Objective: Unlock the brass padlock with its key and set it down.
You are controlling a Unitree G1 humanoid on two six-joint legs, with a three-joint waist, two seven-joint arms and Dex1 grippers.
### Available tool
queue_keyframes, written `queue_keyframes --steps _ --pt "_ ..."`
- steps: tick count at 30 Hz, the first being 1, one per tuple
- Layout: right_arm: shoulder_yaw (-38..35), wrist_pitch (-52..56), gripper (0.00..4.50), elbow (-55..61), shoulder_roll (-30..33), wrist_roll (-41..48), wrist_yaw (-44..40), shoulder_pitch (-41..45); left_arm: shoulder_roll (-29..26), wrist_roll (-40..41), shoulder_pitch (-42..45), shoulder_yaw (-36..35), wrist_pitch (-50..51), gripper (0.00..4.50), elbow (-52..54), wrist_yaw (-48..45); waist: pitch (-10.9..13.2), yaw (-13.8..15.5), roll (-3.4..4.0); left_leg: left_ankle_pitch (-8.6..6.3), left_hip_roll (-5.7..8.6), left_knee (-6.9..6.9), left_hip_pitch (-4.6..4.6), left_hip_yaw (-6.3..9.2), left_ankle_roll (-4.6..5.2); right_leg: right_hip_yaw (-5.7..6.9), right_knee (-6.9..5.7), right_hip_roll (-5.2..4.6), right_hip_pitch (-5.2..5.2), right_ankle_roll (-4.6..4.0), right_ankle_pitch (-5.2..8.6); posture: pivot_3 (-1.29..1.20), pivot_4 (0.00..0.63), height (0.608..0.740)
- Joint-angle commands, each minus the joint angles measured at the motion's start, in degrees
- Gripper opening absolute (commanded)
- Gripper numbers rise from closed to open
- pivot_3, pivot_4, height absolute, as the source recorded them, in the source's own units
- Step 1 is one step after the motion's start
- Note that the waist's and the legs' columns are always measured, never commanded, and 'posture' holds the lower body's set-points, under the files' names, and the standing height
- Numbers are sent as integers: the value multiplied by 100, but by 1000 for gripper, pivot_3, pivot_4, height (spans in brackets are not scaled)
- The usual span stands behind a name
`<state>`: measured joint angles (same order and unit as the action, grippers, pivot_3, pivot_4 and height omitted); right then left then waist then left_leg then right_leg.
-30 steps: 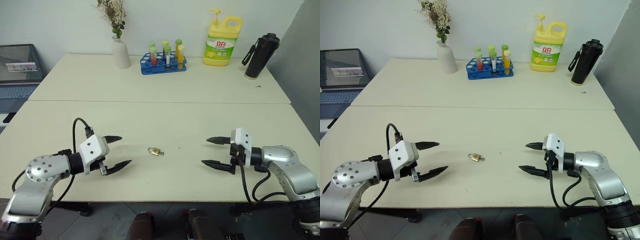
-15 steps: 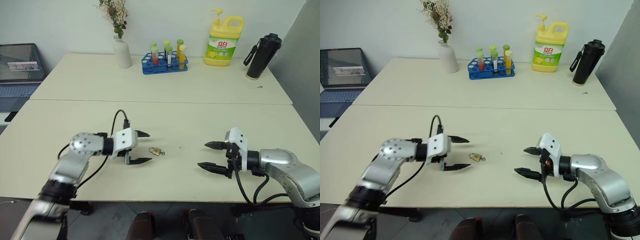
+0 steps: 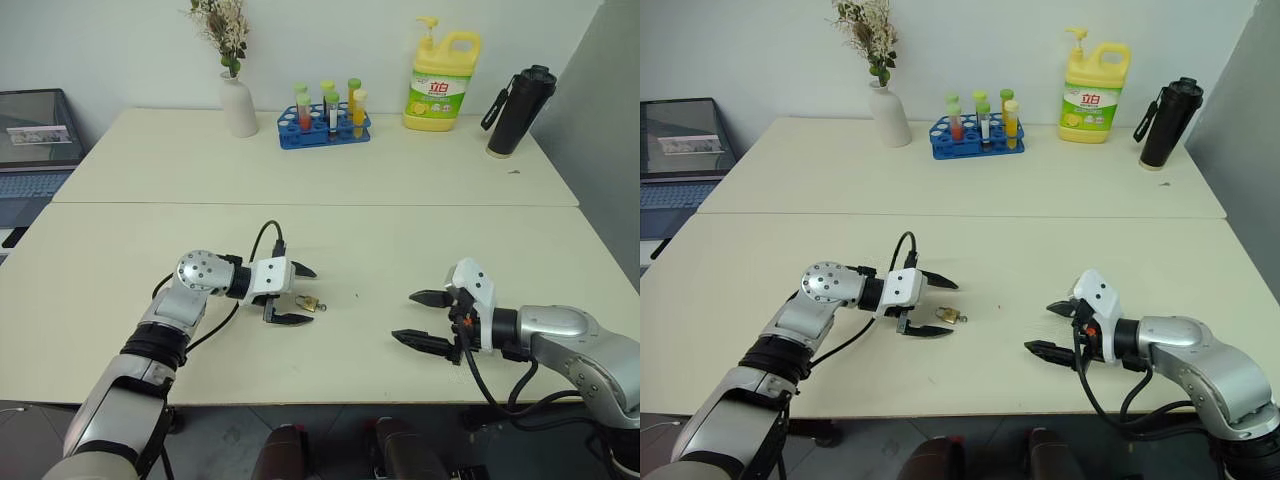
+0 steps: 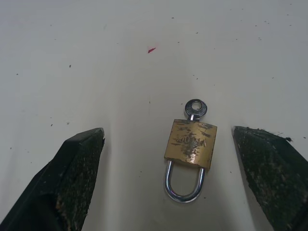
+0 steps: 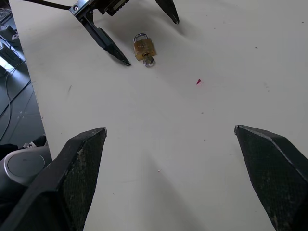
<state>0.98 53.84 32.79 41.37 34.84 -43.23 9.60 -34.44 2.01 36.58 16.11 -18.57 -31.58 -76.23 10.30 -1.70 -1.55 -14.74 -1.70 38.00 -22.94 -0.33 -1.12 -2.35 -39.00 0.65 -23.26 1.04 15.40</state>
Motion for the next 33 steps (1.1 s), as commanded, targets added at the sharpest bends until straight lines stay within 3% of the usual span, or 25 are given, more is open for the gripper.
queue_keyframes --steps 1,10,15,22,27,33 --pt "-243 69 4500 260 65 174 90 5 -27 -127 46 125 -72 3867 -134 -215 0 -3 0 0 0 0 0 -1 0 -1 0 0 0 0 0 0 150 740" --pt "-310 67 4500 245 89 349 136 8 -231 -301 -36 236 -12 944 -228 -483 -4 -9 0 0 -1 0 5 0 0 0 -3 6 2 0 0 0 150 740" --pt "-296 -82 4500 202 99 336 28 3 -197 -286 -118 221 0 921 -166 -371 -6 -9 0 0 -2 0 7 2 0 0 -5 7 3 0 0 0 150 740" --pt "-213 -1155 4500 15 161 -204 -261 -232 -43 226 -448 -126 322 921 906 -72 -6 0 0 0 -9 1 3 4 0 0 -1 5 3 1 0 0 150 740" --pt "-415 -1995 4500 -371 150 -554 -458 -516 267 254 -399 -421 -266 921 1777 770 -3 48 -5 0 -4 6 -4 5 0 1 2 -4 3 2 0 0 150 740" --pt "-669 -2010 4500 -599 -5 -239 -492 -517 498 -120 -419 -534 -1387 921 2246 1642 -3 13 -5 0 -4 5 0 2 0 -3 1 -5 3 3 -2 0 150 740"
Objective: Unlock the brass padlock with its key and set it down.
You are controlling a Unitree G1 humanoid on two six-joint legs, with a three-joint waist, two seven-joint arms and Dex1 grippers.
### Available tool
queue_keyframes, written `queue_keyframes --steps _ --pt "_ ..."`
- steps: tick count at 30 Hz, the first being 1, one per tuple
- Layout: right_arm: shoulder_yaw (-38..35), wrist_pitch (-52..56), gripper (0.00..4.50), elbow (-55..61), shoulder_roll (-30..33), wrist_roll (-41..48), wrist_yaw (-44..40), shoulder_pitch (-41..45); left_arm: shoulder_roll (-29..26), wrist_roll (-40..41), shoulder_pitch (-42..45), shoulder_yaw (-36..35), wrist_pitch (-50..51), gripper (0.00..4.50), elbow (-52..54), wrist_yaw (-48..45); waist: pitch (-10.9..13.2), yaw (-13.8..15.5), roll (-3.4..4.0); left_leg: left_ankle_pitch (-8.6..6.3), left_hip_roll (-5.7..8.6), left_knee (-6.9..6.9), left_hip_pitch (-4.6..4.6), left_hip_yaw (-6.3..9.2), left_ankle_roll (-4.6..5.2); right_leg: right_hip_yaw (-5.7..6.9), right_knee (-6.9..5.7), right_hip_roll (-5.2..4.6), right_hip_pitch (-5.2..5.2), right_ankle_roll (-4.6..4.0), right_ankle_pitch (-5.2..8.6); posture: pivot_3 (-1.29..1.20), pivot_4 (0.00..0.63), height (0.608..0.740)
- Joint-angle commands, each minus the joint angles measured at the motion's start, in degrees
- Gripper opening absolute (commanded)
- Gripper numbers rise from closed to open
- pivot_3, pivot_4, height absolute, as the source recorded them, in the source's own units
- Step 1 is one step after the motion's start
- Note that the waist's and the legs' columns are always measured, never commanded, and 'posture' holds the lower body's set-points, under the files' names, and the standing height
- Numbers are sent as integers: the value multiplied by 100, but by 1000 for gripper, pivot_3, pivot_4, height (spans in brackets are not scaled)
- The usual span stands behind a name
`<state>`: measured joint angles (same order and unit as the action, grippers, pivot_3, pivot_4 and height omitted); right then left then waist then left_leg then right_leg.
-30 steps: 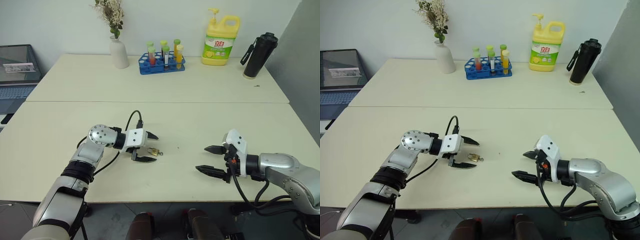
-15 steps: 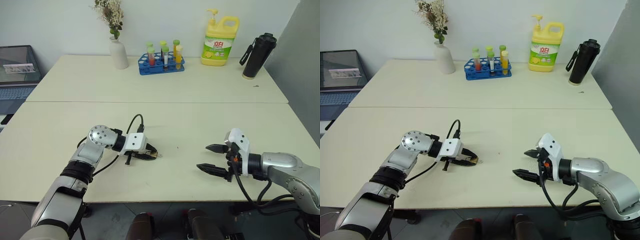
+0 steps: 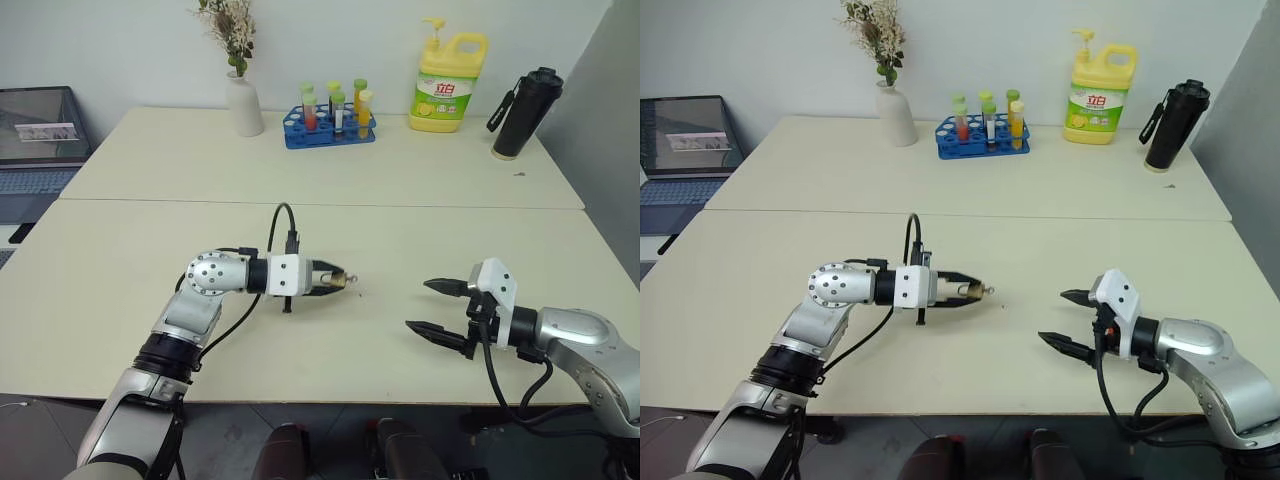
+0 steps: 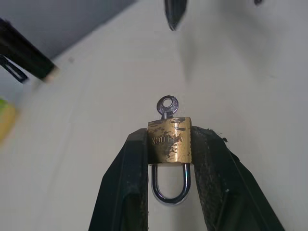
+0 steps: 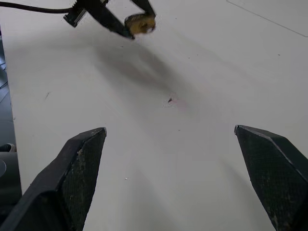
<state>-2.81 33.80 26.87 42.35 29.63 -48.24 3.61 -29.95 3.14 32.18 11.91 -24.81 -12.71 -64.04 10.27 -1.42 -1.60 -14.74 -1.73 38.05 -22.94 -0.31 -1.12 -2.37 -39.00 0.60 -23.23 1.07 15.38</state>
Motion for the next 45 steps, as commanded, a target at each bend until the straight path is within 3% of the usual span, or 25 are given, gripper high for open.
queue_keyframes --steps 1,5,9,17,31,34,42,45 --pt "-301 41 4500 -24 -142 331 34 112 44 -291 4 -110 -956 921 375 516 0 -19 0 0 -1 -1 1 -1 0 -2 0 2 0 0 0 0 150 740" --pt "-251 574 4500 30 -334 924 26 513 -27 -1746 43 -151 -3190 921 -6 1654 0 -25 0 0 -1 -3 6 -3 0 -6 -2 3 1 -26 -15 0 150 740" --pt "-239 1155 4500 65 -535 1480 224 827 -27 -2272 51 -149 -3783 921 -170 2330 0 -9 0 0 -2 -2 3 -1 0 -2 -1 1 3 -27 -17 0 150 740" --pt "6 1499 4500 -46 -842 1734 340 1195 -160 -2714 58 -95 -3874 921 -206 3103 0 -10 0 0 3 -2 1 -3 0 1 0 -9 2 -26 -17 0 150 740" --pt "-28 2090 4500 -365 -1304 2287 755 1806 -291 -3039 55 50 -3788 921 -91 3656 0 -14 1 0 1 -3 1 -2 0 5 -2 -11 2 -27 -18 0 150 740" --pt "-49 2165 3873 -396 -1317 2358 790 1852 -310 -3089 40 68 -3778 921 -71 3716 0 -14 1 0 1 -3 1 -1 0 6 -3 -11 2 -27 -18 0 150 740" --pt "-90 2314 862 -451 -1334 2570 873 1956 -369 -3168 14 123 -3745 921 -44 3868 0 -14 1 0 0 -4 1 -1 0 7 -3 -13 2 -27 -18 0 150 740" --pt "-81 2369 0 -462 -1318 2601 847 1986 -385 -3201 13 124 -3742 921 -49 3926 0 -14 1 0 1 -4 0 -1 0 6 -2 -13 2 -27 -19 0 150 740"
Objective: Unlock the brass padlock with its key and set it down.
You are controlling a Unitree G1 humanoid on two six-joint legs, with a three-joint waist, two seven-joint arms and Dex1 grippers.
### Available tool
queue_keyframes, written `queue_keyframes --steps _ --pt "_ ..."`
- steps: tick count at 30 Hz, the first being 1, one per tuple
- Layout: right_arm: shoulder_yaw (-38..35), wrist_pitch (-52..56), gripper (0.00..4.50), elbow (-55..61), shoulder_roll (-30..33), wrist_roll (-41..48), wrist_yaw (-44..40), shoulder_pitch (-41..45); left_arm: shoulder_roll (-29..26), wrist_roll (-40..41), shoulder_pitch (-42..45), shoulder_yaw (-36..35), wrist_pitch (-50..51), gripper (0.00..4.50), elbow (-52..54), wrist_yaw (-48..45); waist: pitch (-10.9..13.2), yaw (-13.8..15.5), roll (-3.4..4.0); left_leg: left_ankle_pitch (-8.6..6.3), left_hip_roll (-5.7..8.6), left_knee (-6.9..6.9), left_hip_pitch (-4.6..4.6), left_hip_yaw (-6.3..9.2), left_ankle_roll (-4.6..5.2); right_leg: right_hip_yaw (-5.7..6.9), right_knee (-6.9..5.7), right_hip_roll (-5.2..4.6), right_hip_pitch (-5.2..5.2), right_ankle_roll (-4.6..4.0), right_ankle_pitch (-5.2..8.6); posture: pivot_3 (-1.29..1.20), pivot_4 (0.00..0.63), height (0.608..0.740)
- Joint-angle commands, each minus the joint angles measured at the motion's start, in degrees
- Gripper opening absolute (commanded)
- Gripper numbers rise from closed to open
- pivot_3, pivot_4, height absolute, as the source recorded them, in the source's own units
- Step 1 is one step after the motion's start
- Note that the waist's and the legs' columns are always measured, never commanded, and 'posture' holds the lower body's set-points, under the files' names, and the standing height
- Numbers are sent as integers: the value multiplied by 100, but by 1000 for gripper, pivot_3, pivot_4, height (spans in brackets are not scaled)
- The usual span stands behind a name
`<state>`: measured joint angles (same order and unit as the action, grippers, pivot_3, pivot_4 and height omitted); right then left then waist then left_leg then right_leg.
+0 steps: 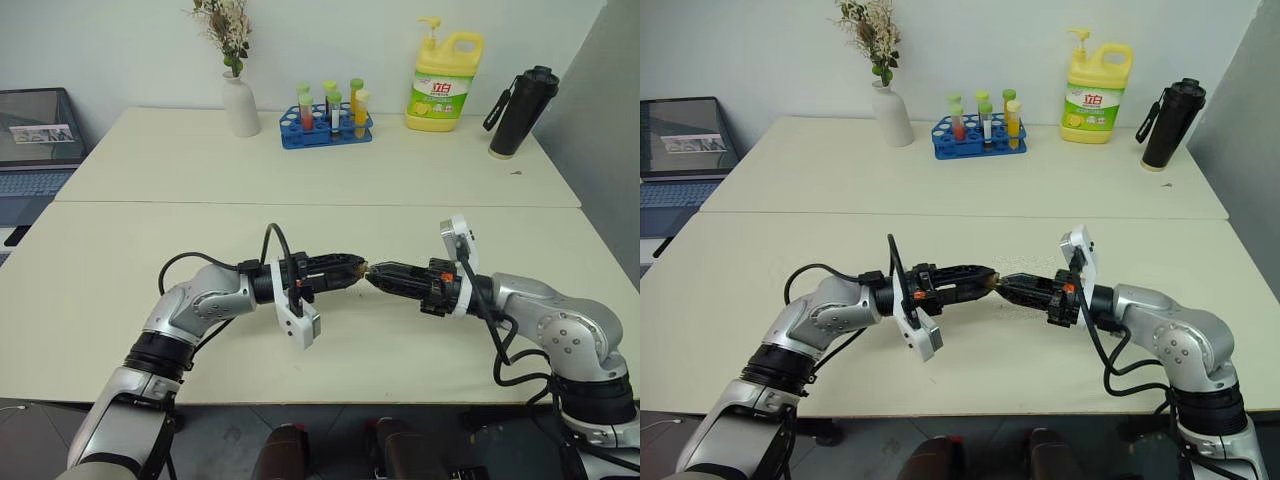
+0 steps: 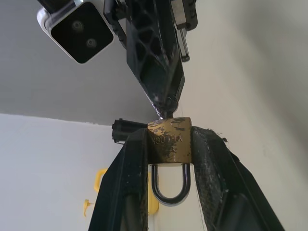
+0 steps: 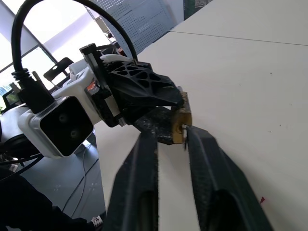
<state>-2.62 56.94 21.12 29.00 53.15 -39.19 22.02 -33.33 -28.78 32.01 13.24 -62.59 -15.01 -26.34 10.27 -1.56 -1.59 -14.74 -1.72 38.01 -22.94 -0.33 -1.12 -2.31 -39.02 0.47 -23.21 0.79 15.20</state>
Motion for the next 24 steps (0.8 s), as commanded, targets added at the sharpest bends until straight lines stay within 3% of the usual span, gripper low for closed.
queue_keyframes --steps 1,9,15,24 --pt "-103 81 0 100 20 263 -64 166 -53 -23 29 -7 38 921 178 177 0 0 0 0 0 0 0 0 0 0 0 -3 0 0 0 0 150 740" --pt "-217 434 0 -110 102 515 -117 404 -83 -151 -19 0 87 921 241 346 0 0 0 0 -1 0 0 0 0 0 0 -5 0 0 0 0 150 740" --pt "-518 1567 0 -795 114 1261 355 921 -112 -282 -43 13 89 921 252 475 0 -3 0 0 -3 0 0 0 0 1 -1 -11 0 -1 -1 0 150 740" --pt "-1213 3055 0 -2119 -372 2409 2097 1678 -175 -456 -93 34 128 921 326 656 0 -9 1 0 -4 -5 -3 0 0 2 -2 -19 -3 -2 -1 0 150 740"
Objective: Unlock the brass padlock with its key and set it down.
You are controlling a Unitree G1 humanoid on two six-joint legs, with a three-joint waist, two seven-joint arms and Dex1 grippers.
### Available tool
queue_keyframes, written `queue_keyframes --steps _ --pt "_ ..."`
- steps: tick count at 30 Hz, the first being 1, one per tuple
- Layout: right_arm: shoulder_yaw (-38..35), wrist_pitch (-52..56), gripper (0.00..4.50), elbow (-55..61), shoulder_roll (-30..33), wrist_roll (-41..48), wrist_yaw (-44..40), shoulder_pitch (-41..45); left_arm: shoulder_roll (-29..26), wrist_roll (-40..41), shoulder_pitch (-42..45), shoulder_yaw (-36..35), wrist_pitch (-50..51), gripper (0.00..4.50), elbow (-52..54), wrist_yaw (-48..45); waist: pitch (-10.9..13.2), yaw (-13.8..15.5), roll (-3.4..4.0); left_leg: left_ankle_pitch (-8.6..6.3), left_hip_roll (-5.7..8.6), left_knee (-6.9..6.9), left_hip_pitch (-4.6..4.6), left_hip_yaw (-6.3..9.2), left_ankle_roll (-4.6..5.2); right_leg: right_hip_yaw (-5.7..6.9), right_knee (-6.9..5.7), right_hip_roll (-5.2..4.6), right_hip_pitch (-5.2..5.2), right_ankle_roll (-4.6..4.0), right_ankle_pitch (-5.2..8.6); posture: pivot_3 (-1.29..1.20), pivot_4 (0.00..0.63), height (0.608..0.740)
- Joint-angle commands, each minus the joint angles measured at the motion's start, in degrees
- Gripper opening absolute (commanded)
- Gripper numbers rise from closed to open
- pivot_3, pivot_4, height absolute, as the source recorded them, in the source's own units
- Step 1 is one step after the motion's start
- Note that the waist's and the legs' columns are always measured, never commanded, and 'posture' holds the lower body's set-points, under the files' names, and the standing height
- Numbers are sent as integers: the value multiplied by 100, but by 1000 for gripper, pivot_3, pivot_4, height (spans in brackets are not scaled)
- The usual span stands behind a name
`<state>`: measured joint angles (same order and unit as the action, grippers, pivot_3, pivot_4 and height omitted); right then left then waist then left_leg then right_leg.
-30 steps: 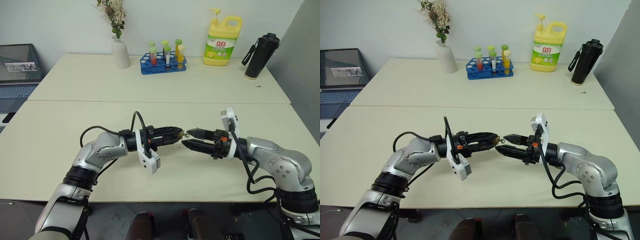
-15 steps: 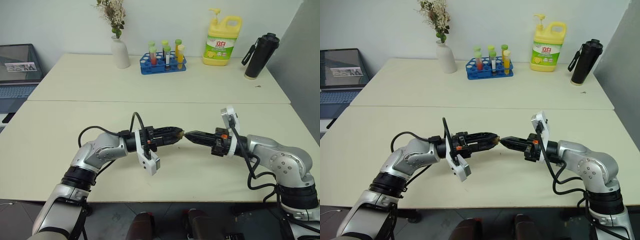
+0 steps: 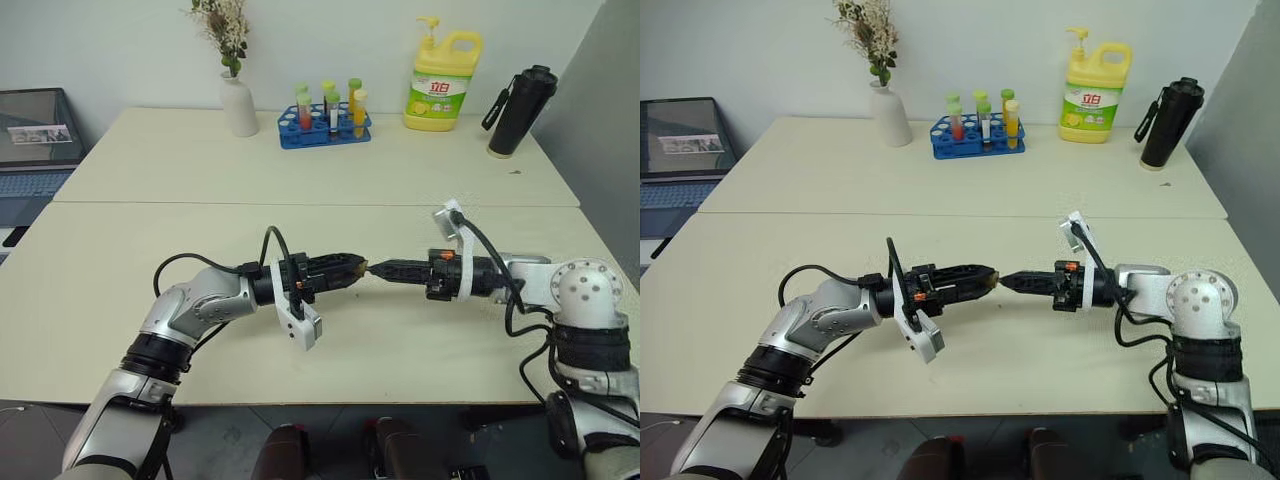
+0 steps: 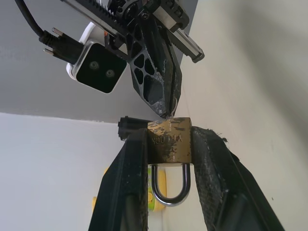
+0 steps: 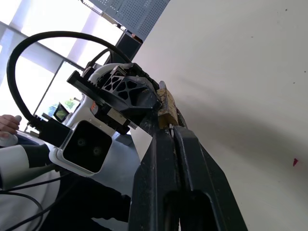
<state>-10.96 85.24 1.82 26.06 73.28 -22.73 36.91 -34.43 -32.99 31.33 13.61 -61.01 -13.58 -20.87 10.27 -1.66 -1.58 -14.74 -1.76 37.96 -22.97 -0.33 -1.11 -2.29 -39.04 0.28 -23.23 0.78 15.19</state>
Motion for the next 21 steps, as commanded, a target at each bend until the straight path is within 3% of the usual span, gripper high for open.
queue_keyframes --steps 1,13,21 --pt "-448 294 0 -327 -141 567 649 229 -74 -50 -35 1 -27 921 198 128 0 0 0 0 1 0 0 0 0 0 0 -1 0 0 0 0 150 740" --pt "-360 81 0 -1007 -89 2252 2284 315 -143 -142 -119 45 -11 921 301 252 0 -5 0 0 3 -1 -4 -2 1 1 2 -9 -2 1 0 0 150 740" --pt "427 -616 0 -1032 395 3879 3269 110 -163 -257 -102 77 -65 921 300 369 0 -13 0 -1 3 -2 -6 -3 2 -1 5 -8 -2 2 1 0 150 740"
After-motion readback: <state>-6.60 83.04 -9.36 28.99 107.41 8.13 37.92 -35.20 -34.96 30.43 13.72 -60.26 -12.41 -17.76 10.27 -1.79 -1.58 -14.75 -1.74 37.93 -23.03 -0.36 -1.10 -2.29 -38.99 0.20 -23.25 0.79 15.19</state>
